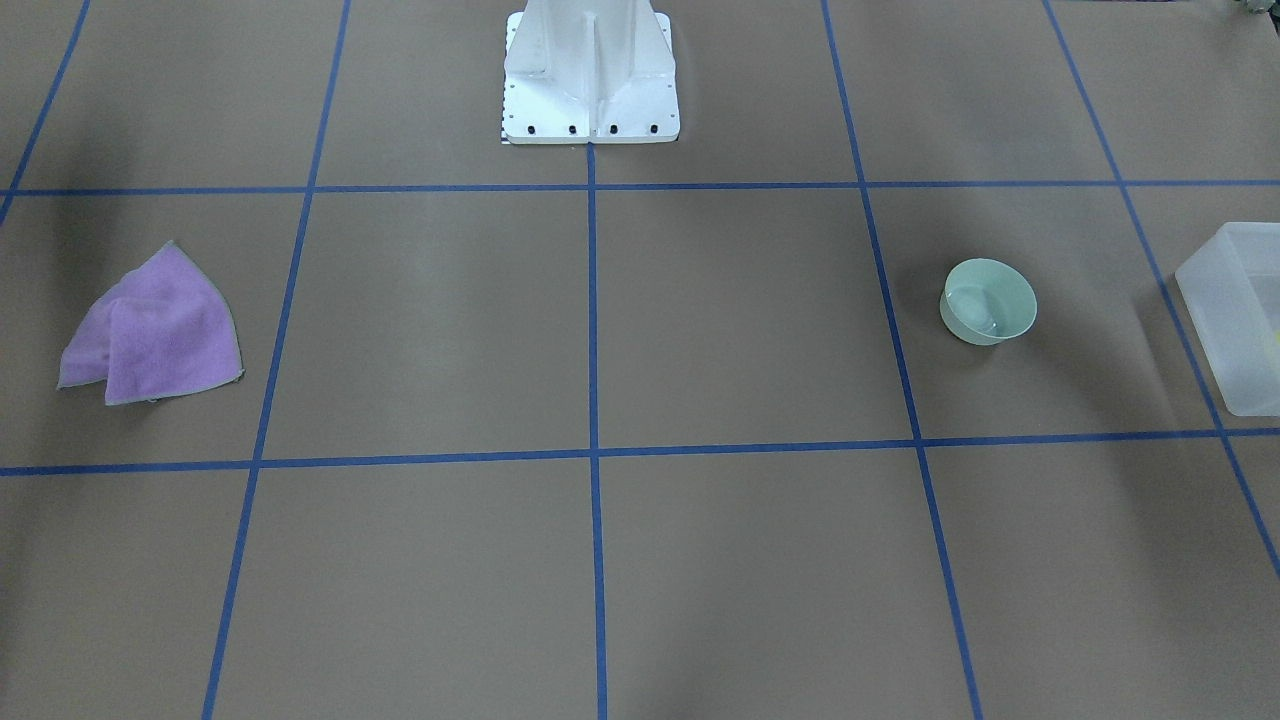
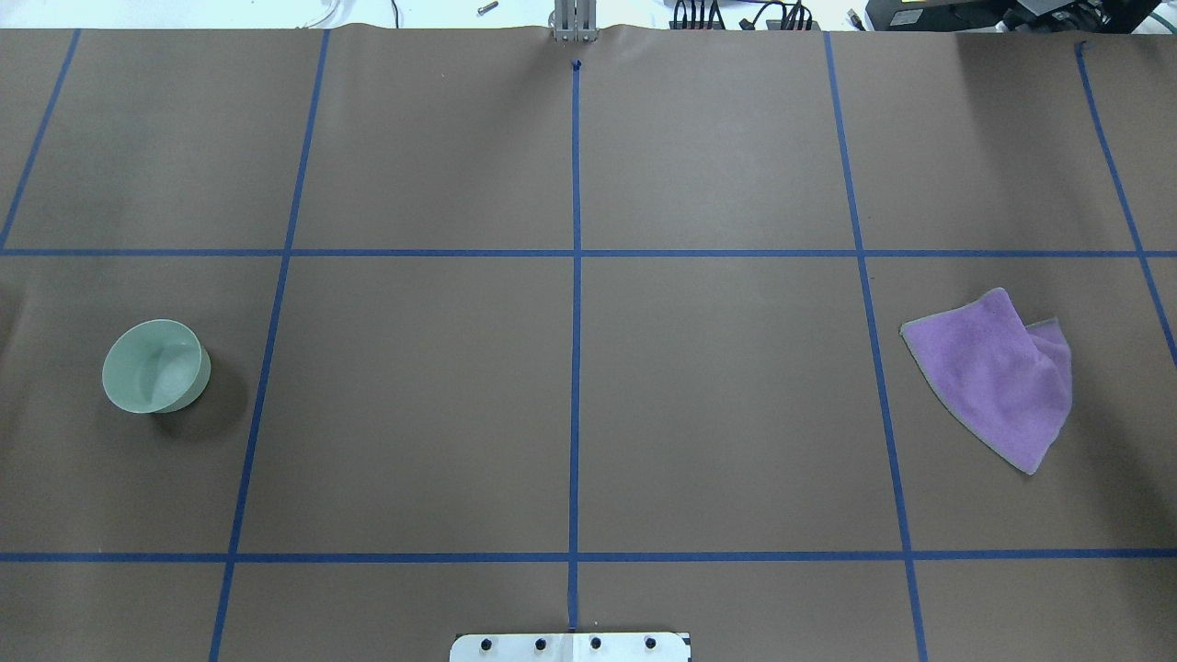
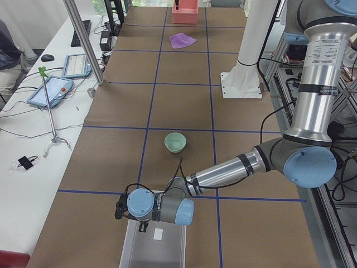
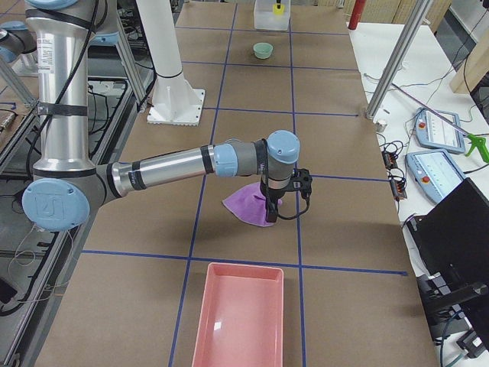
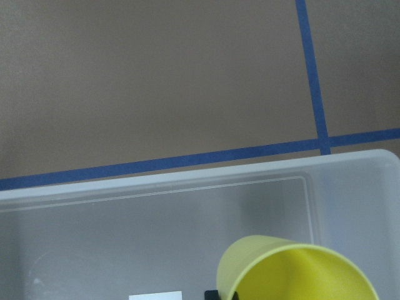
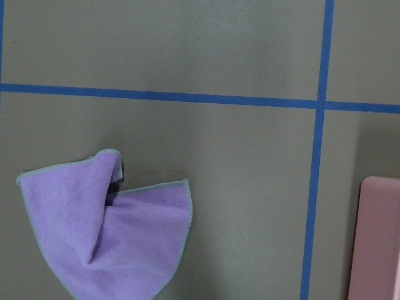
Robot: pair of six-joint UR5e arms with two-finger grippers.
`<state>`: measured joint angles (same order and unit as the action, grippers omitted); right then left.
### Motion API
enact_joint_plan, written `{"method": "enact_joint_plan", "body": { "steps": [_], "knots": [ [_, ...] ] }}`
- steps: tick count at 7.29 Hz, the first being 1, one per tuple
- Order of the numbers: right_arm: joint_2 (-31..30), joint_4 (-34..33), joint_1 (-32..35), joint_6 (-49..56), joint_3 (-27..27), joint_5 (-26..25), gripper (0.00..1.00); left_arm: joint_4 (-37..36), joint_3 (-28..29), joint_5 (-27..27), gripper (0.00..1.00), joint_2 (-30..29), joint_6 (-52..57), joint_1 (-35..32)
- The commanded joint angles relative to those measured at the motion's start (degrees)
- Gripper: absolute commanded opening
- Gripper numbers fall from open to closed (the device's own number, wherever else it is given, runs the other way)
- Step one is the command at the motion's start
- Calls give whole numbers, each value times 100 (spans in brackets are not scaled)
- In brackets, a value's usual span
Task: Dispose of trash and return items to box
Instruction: 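Move the left gripper back toward the pale green cup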
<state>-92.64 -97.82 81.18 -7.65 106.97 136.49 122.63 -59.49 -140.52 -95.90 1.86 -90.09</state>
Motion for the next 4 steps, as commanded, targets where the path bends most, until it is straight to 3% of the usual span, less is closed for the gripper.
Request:
{"method": "enact_joint_plan", "body": {
  "steps": [1,2,3,4],
  "knots": [
    [0,0,-23,1,-18,0,100,50,60,15,0,1,-19,96],
    [0,0,-24,1,-18,0,100,41,60,42,0,-8,-28,97],
    [0,0,-24,1,-10,0,100,33,60,42,51,-43,-19,123],
    [0,0,-24,1,-9,0,100,41,52,33,96,-43,7,123]
  ]
}}
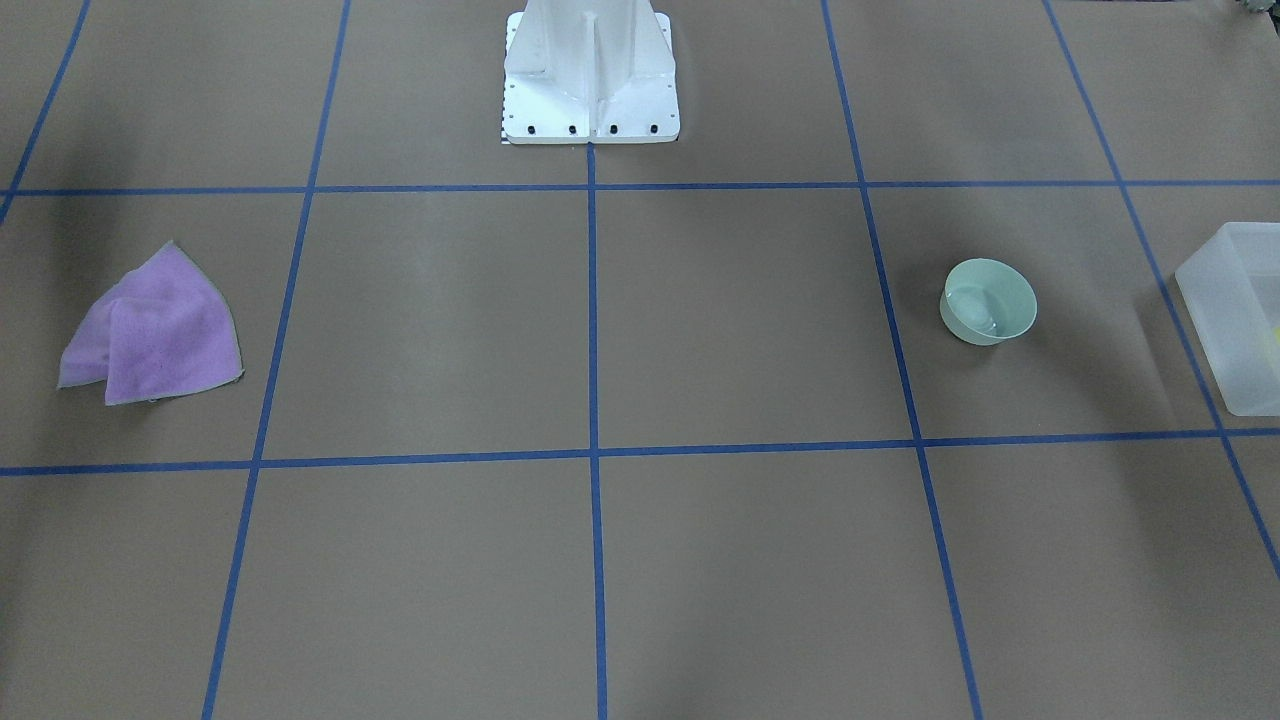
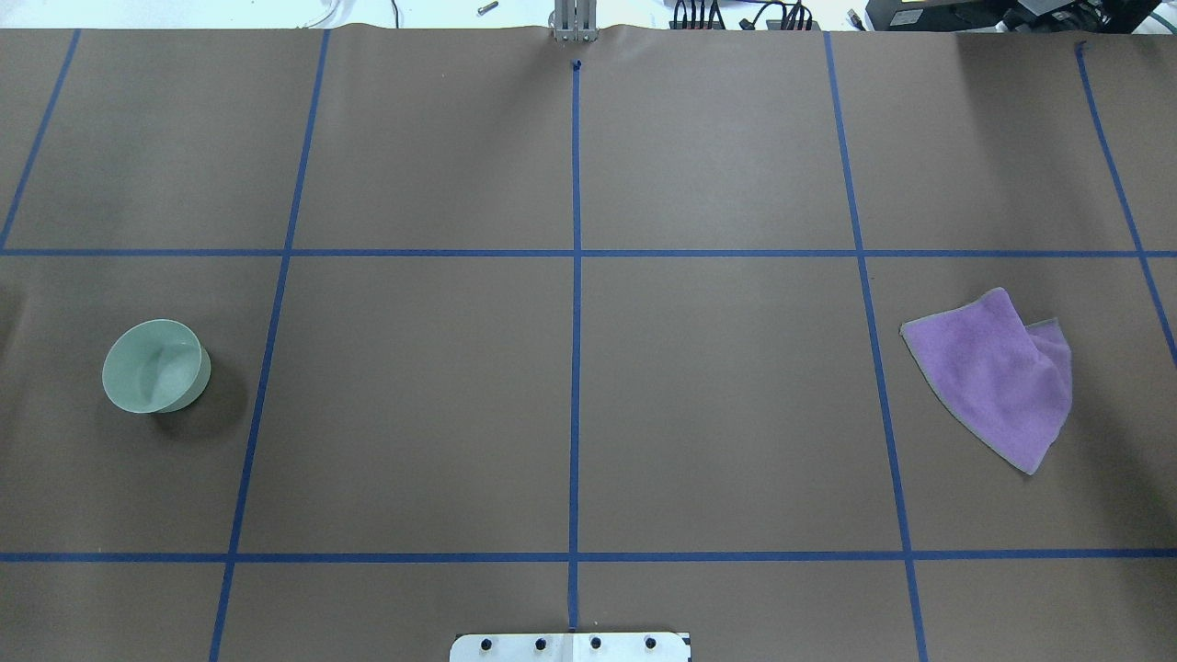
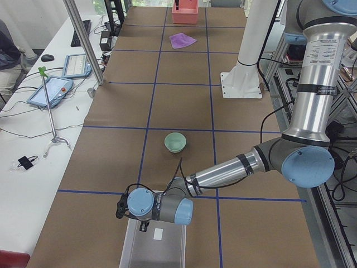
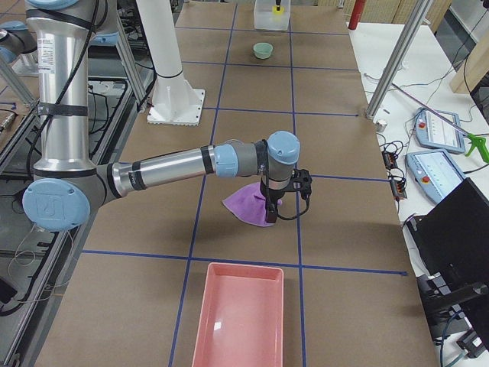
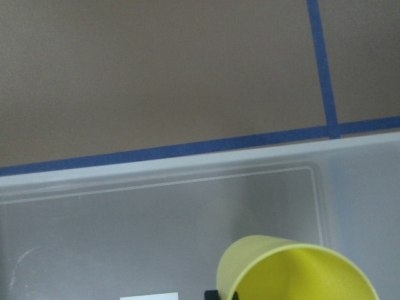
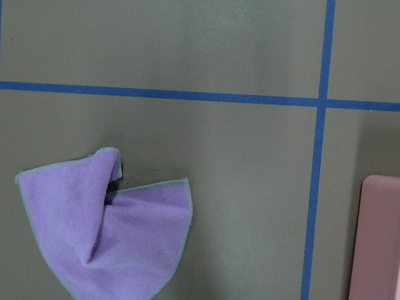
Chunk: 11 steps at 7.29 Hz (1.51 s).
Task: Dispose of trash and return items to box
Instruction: 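Move the left gripper back toward the pale green cup, then grasp the pale green cup rim with the left gripper and lift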
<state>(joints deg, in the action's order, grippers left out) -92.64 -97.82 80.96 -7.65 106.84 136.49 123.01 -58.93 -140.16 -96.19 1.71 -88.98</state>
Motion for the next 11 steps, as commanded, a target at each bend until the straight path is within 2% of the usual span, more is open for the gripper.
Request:
{"method": "enact_joint_plan", "body": {
  "steps": [1,2,3,4,5,6,7,8,9,10,11],
  "knots": [
    [9,0,-2,0,-5,-9,100,-14,-48,-11,97,-40,23,21],
    [9,0,-2,0,3,-9,100,-66,-101,-63,97,-92,49,12],
    [17,0,-2,0,4,-17,100,-197,-267,-395,97,-110,23,-40],
    [26,0,-2,0,4,-17,100,-938,-877,-555,97,-110,-3,-58],
    [26,9,-2,0,12,-9,100,-1894,-1823,-182,97,-67,-82,-32],
    [26,0,-10,0,12,-17,100,-1991,-2389,144,97,-5,-935,246],
    [18,0,-10,0,4,-9,100,-1426,-2804,190,97,343,-1910,867],
    [18,0,-10,0,4,-9,100,-629,-2921,243,97,477,-3086,1430],
    [26,0,-10,0,12,-9,100,-212,-3001,426,97,505,-3750,1888],
    [18,9,-10,0,12,-9,100,-208,-3263,724,97,514,-4113,2293],
    [18,0,-10,0,21,-9,100,-199,-3422,788,97,609,-4430,2601]
  ]
}}
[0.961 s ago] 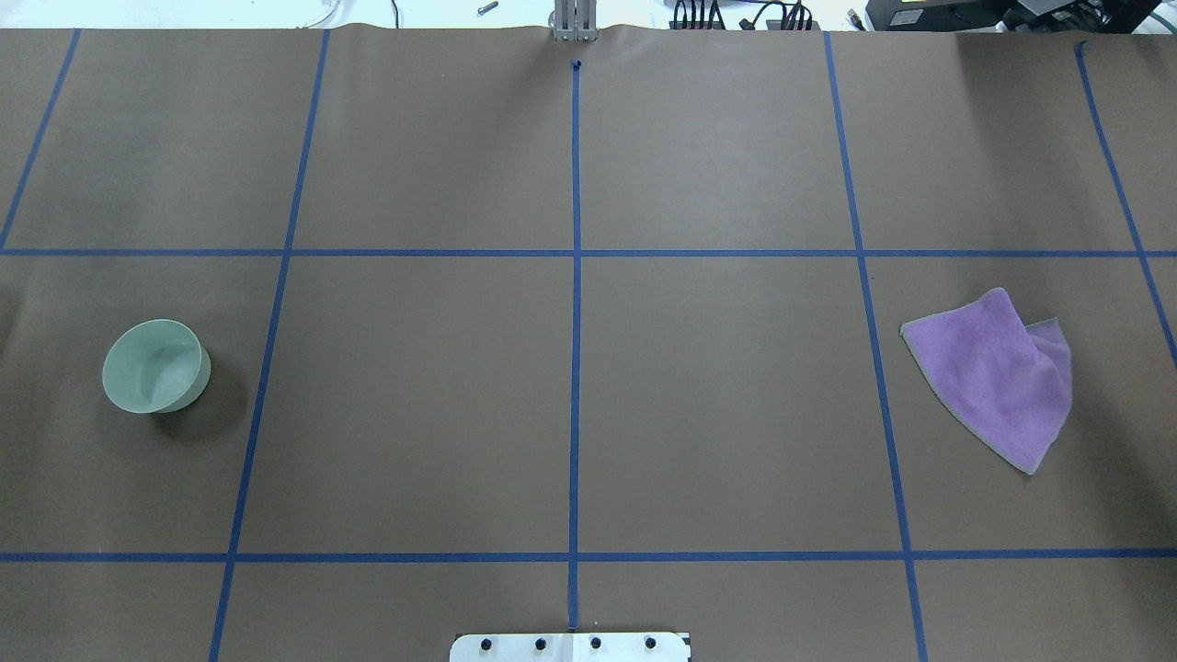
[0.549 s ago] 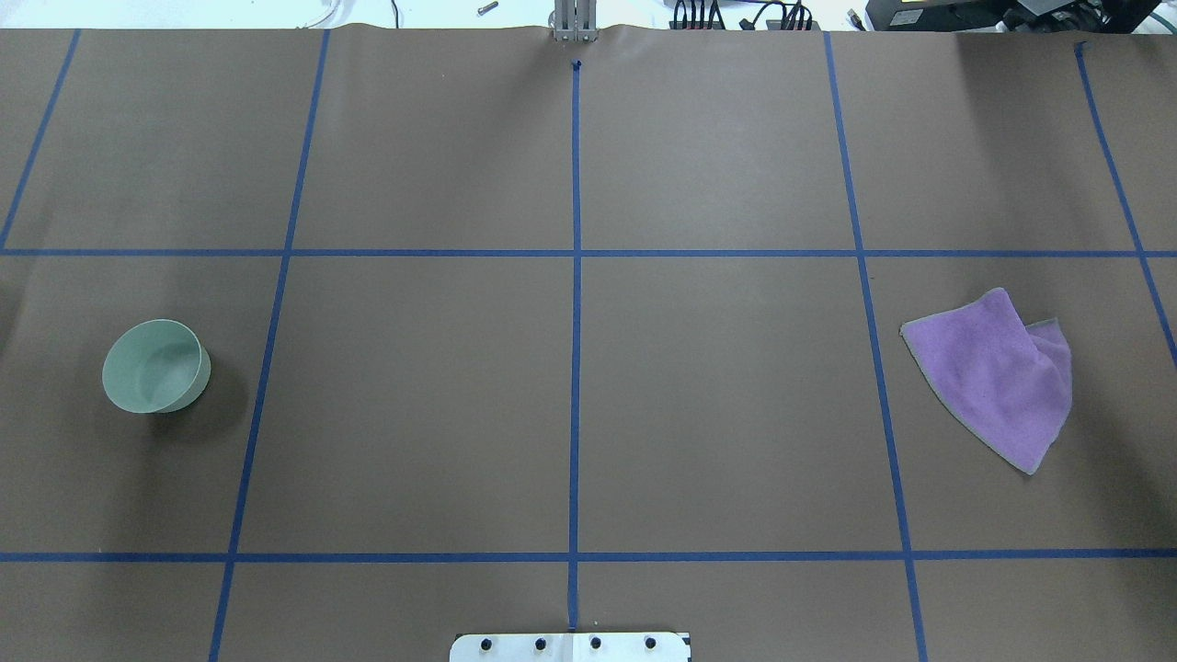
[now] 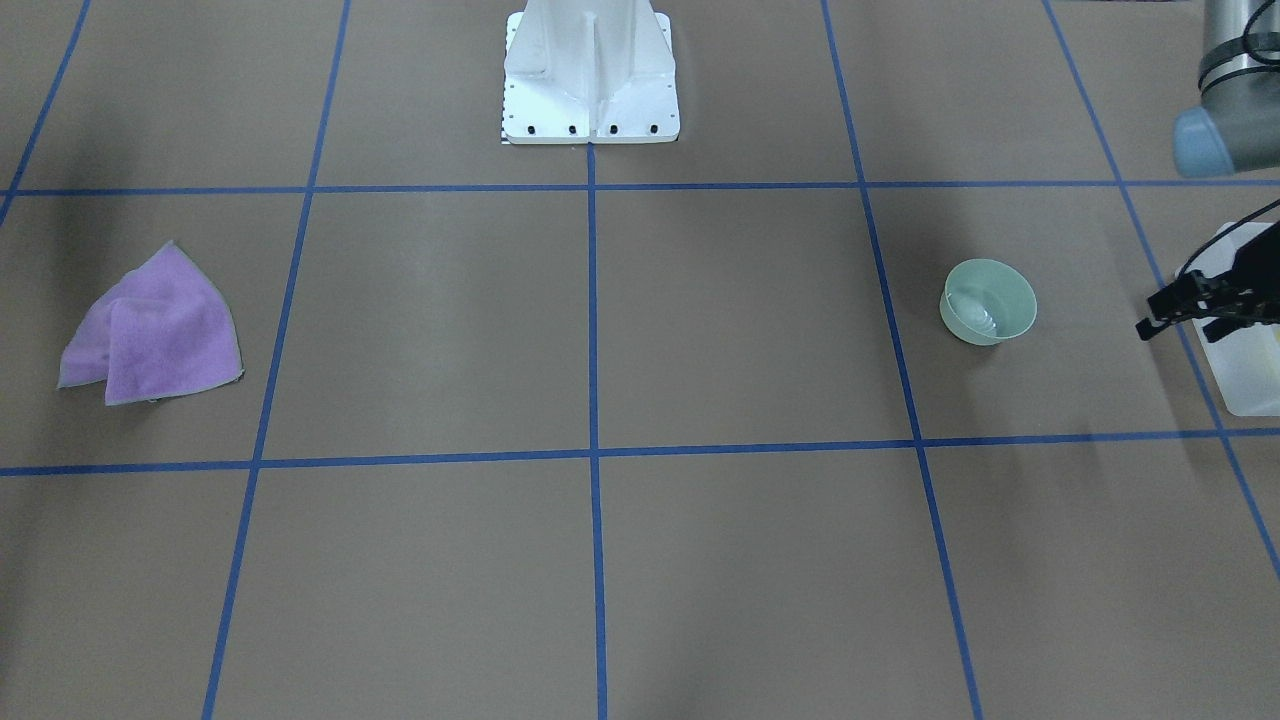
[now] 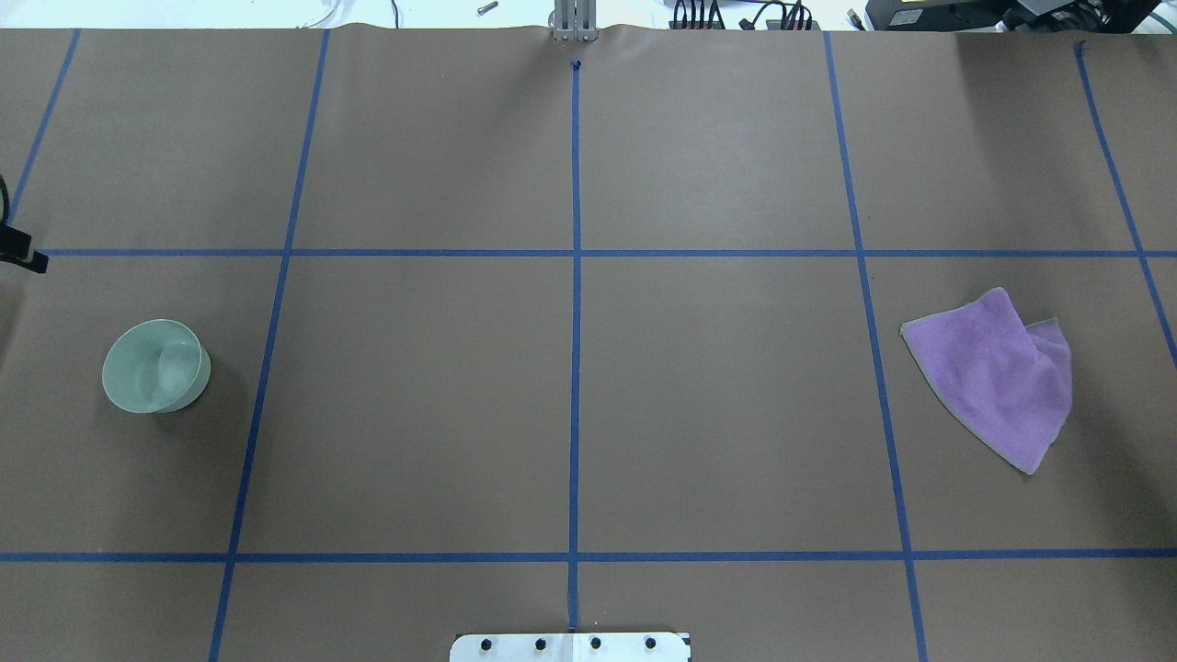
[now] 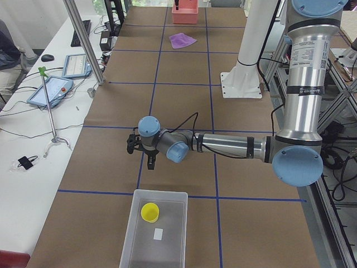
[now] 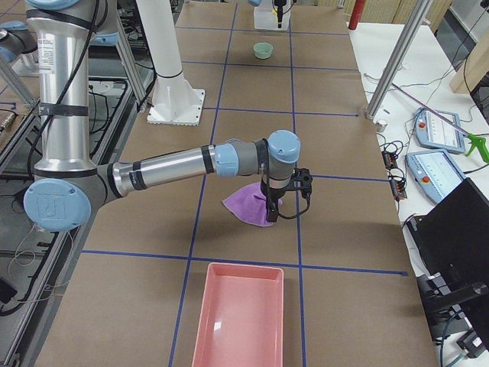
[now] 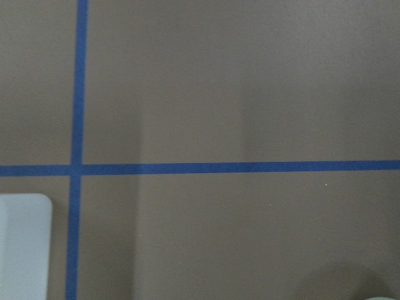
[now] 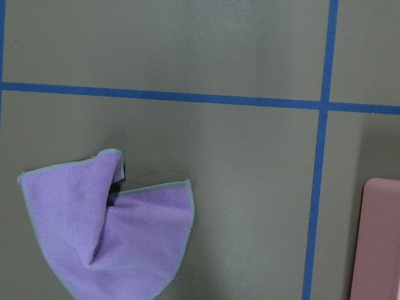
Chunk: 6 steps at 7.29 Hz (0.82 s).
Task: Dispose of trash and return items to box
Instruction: 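Grasp the pale green cup rim with the left gripper and lift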
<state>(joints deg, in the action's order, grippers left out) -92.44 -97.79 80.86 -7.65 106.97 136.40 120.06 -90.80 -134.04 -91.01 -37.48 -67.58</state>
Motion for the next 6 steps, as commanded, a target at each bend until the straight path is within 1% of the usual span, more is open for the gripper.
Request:
{"method": "enact_joint_plan", "body": {
  "steps": [1,2,3,4,5,6],
  "knots": [
    [-2,-4,0,0,8,0,100,123,-306,550,97,135,-784,882],
    [-2,-4,0,0,-1,0,100,227,-298,641,97,145,-952,1226],
    [-2,-4,0,0,8,0,100,246,-307,642,92,206,-954,1334],
    [-2,-4,0,0,-1,0,100,333,-289,642,65,241,-963,1361],
    [-2,-4,0,0,8,0,100,342,-298,642,1,241,-972,1361],
    [-2,-4,0,0,-1,9,100,343,-298,642,0,250,-972,1361]
  ]
}}
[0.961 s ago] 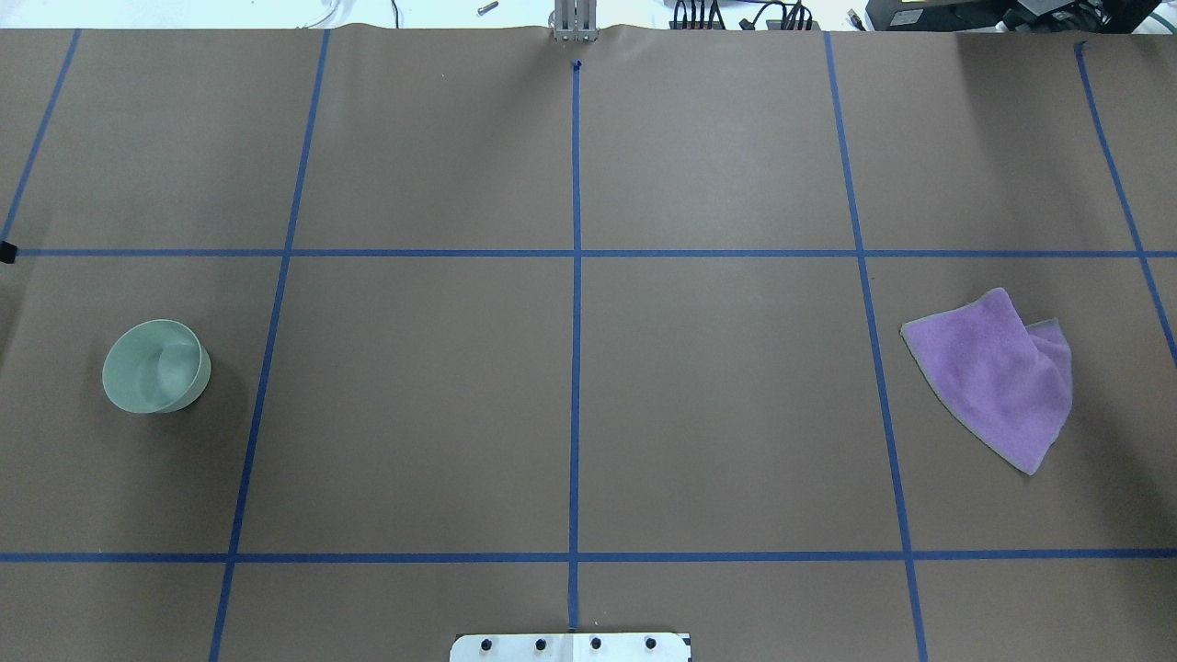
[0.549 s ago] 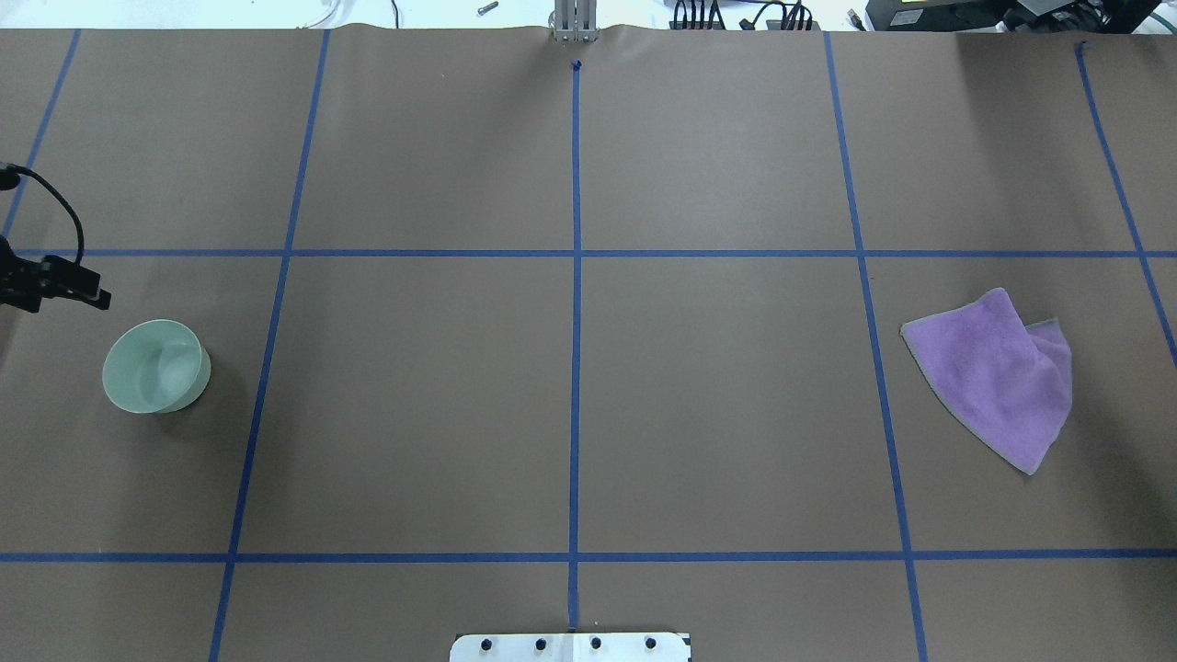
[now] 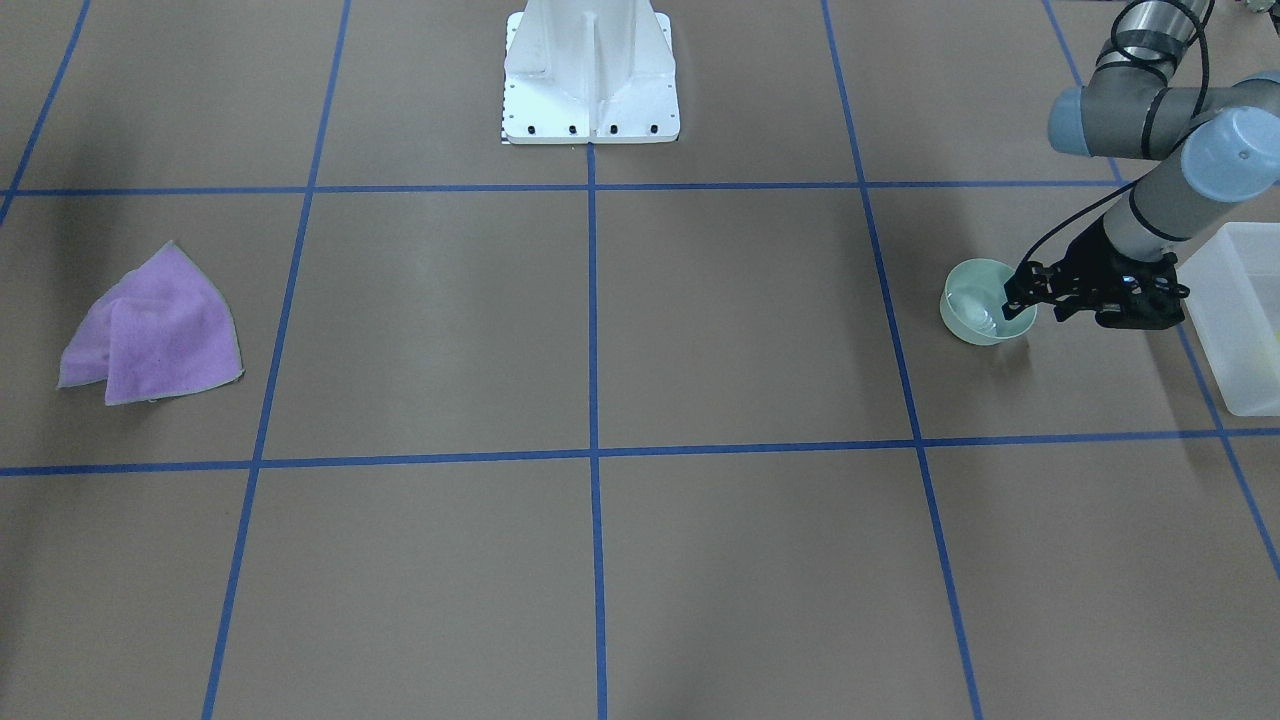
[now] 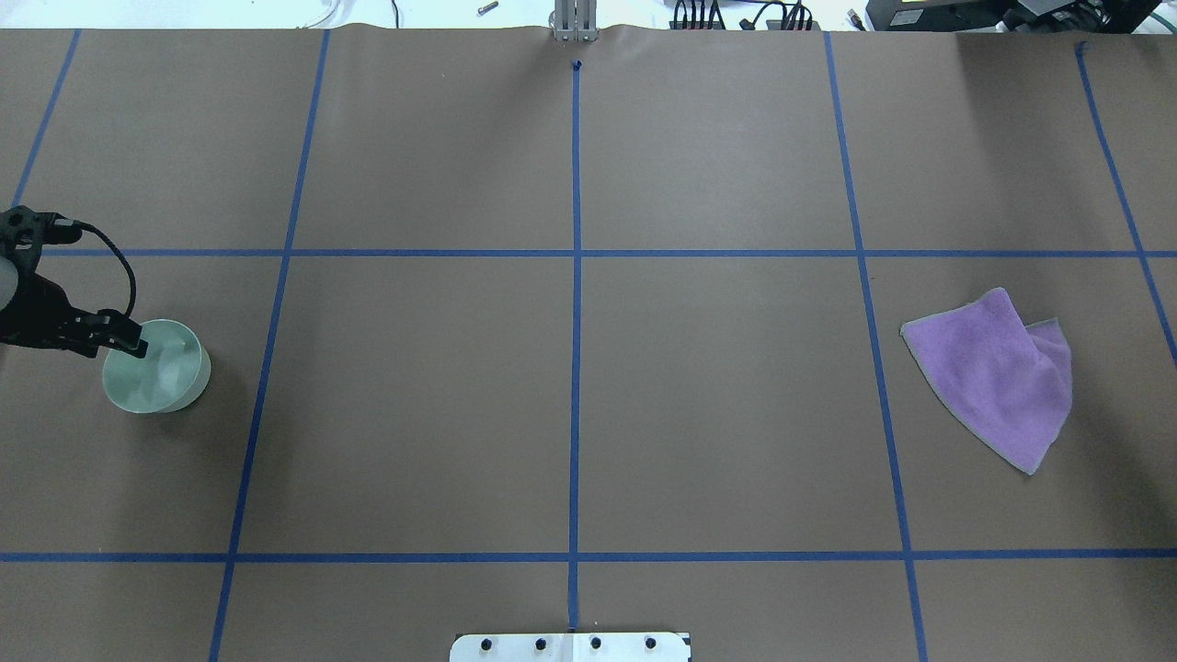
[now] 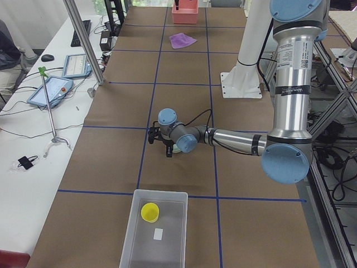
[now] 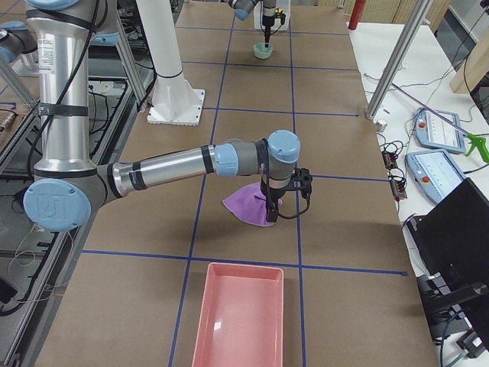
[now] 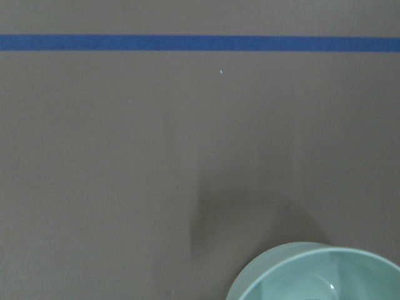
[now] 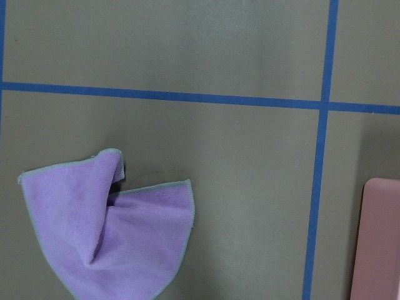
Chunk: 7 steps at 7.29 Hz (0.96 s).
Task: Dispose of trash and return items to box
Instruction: 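Grasp the pale green cup rim with the left gripper and lift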
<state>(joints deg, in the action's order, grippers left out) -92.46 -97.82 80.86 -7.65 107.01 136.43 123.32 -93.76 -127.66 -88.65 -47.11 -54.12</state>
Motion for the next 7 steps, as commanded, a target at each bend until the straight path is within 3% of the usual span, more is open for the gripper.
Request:
{"method": "enact_joint_plan", "body": {
  "steps": [1,3,4,5,7],
  "knots": [
    [0,0,0,0,-4,7,100,16,-11,-5,0,14,-18,16],
    [0,0,0,-9,4,16,100,25,-133,-275,0,32,-26,-37],
    [0,0,0,0,4,16,100,-10,-265,-739,0,41,0,-176],
    [0,0,0,-9,4,16,100,-19,-292,-1152,0,6,104,-682],
    [0,0,0,0,4,16,100,-332,-22,-1891,0,5,1442,-1701]
  ]
}}
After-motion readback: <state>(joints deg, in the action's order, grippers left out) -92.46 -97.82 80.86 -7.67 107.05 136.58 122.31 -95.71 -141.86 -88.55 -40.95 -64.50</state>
